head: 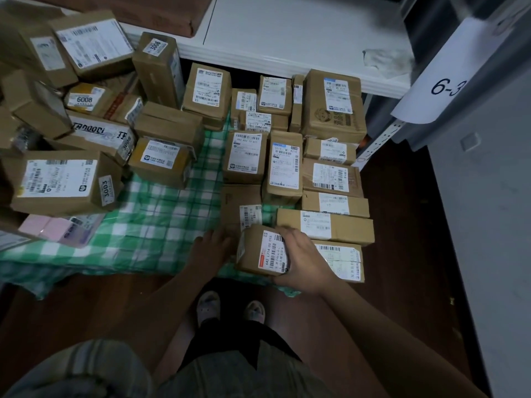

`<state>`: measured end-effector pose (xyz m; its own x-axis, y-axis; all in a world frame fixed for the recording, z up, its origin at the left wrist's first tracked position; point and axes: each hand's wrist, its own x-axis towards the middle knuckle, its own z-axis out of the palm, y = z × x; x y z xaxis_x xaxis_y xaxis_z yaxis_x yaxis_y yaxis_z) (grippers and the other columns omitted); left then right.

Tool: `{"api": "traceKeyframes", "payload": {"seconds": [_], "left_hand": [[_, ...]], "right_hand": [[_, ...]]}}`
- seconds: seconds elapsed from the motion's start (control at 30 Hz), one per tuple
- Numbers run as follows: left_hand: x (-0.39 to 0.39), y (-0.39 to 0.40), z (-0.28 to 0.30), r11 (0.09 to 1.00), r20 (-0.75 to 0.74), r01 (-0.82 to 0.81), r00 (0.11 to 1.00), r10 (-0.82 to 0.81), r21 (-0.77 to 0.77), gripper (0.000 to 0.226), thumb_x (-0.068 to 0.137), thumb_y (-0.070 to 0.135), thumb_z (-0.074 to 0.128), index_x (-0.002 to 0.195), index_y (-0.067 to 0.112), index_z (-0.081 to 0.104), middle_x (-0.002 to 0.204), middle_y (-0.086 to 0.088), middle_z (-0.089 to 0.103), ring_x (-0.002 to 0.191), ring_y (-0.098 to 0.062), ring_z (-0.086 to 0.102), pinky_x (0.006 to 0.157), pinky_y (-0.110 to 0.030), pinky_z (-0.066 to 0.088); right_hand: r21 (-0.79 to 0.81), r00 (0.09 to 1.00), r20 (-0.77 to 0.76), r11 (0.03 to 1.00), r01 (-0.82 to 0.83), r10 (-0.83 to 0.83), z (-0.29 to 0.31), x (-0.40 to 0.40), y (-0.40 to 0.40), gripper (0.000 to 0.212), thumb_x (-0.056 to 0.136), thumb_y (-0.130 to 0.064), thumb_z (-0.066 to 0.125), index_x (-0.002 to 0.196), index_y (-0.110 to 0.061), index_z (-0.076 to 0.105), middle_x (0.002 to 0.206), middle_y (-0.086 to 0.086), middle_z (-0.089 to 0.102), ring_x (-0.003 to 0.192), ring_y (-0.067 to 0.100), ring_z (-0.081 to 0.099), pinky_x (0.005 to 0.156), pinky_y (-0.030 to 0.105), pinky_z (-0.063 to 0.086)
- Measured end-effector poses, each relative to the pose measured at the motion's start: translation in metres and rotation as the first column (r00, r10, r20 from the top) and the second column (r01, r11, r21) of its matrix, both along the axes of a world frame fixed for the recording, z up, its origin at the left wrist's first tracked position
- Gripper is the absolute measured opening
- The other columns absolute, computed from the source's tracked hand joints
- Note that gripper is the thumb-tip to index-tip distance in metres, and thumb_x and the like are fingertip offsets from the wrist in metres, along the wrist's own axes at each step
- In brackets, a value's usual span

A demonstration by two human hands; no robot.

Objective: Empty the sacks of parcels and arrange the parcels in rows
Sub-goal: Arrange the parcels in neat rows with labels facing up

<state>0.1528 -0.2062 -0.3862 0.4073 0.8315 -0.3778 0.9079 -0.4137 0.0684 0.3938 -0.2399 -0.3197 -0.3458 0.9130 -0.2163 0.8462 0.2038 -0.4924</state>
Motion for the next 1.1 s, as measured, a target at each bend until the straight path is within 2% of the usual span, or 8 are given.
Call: {"api": "traceKeyframes", "payload": {"seconds": [0.07, 0.17, 0.33, 0.73, 0.83, 0.9, 1.0, 1.1], "left_hand": [[0.006, 0.000, 0.012, 0.999, -0.085, 0.035, 0.996, -0.037, -0.030, 0.061, 0.051, 0.025, 0.089, 0.108, 0.013, 0.069, 0.112, -0.018, 0.064, 0.083, -0.036, 0.064, 0.060, -0.042, 0.053], [0.006, 0.001, 0.009, 0.997, -0.117, 0.071, 0.991, -0.067, 0.025, 0.057, 0.092, 0.026, 0.055, 0.146, 0.021, 0.036, 0.148, -0.012, 0.035, 0.124, -0.033, 0.046, 0.094, -0.041, 0.041], [-0.007, 0.003, 0.013, 0.994, -0.149, 0.105, 0.983, -0.106, -0.015, 0.041, 0.090, 0.027, 0.055, 0.131, 0.020, 0.053, 0.144, -0.012, 0.041, 0.123, -0.033, 0.048, 0.093, -0.045, 0.042], [-0.045, 0.008, 0.018, 0.998, -0.387, 0.009, 0.921, -0.034, -0.067, 0.050, 0.095, 0.026, 0.050, 0.142, 0.021, 0.034, 0.149, -0.012, 0.025, 0.136, -0.032, 0.028, 0.104, -0.044, 0.034], [-0.038, 0.006, 0.024, 0.993, -0.209, -0.110, 0.973, 0.100, -0.040, 0.053, 0.095, 0.029, 0.051, 0.143, 0.017, 0.032, 0.143, -0.012, 0.034, 0.131, -0.030, 0.034, 0.100, -0.040, 0.037], [-0.024, 0.001, 0.025, 0.967, 0.052, -0.239, 0.968, 0.244, -0.089, 0.043, 0.098, 0.031, 0.047, 0.136, 0.011, 0.040, 0.136, -0.014, 0.043, 0.122, -0.031, 0.043, 0.090, -0.038, 0.041], [0.002, -0.003, 0.025, 0.860, 0.370, -0.366, 0.790, 0.489, -0.354, 0.037, 0.100, 0.039, 0.042, 0.120, 0.009, 0.051, 0.121, -0.012, 0.055, 0.111, -0.030, 0.053, 0.086, -0.035, 0.045], [0.024, -0.006, 0.031, 0.757, 0.406, -0.317, 0.693, 0.596, -0.571, 0.050, 0.097, 0.050, 0.044, 0.129, 0.013, 0.049, 0.115, 0.002, 0.051, 0.107, -0.017, 0.052, 0.086, -0.027, 0.039]], "right_hand": [[-0.002, 1.000, 0.009, 1.000, 0.006, -0.006, -0.001, 0.000, -0.002, 0.107, 0.061, -0.048, 0.081, 0.148, -0.016, 0.029, 0.143, 0.005, 0.038, 0.131, 0.022, 0.034, 0.106, 0.027, 0.024], [0.002, 1.000, 0.016, 1.000, 0.003, -0.003, -0.001, 0.000, -0.003, 0.108, 0.061, -0.047, 0.082, 0.149, -0.015, 0.028, 0.143, 0.007, 0.038, 0.132, 0.022, 0.032, 0.105, 0.024, 0.021], [0.087, 0.997, 0.073, 0.995, -0.041, 0.034, -0.007, -0.001, -0.005, 0.104, 0.060, -0.050, 0.080, 0.145, -0.011, 0.035, 0.137, 0.009, 0.044, 0.127, 0.024, 0.034, 0.106, 0.027, 0.022], [0.188, 0.949, 0.313, 0.976, -0.110, 0.046, -0.019, -0.017, -0.002, 0.109, 0.046, -0.057, 0.079, 0.137, -0.011, 0.043, 0.126, 0.007, 0.050, 0.119, 0.028, 0.042, 0.101, 0.039, 0.019], [0.160, 0.920, 0.387, 0.978, -0.135, 0.064, -0.029, -0.022, -0.002, 0.114, 0.037, -0.065, 0.082, 0.130, -0.009, 0.048, 0.119, 0.010, 0.055, 0.113, 0.030, 0.047, 0.104, 0.047, 0.029], [0.150, 0.907, 0.415, 0.979, -0.141, 0.067, -0.035, -0.024, -0.002, 0.117, 0.032, -0.069, 0.082, 0.127, -0.008, 0.049, 0.117, 0.012, 0.057, 0.111, 0.030, 0.047, 0.103, 0.052, 0.032], [0.097, 0.902, 0.430, 0.990, -0.098, 0.047, -0.039, -0.022, -0.004, 0.126, 0.028, -0.070, 0.084, 0.131, -0.008, 0.047, 0.120, 0.012, 0.057, 0.113, 0.030, 0.048, 0.100, 0.052, 0.037], [0.115, 0.921, 0.388, 0.989, -0.093, 0.041, -0.035, -0.015, -0.007, 0.118, 0.048, -0.079, 0.074, 0.141, -0.013, 0.041, 0.132, 0.011, 0.050, 0.122, 0.031, 0.047, 0.104, 0.050, 0.028]]}}
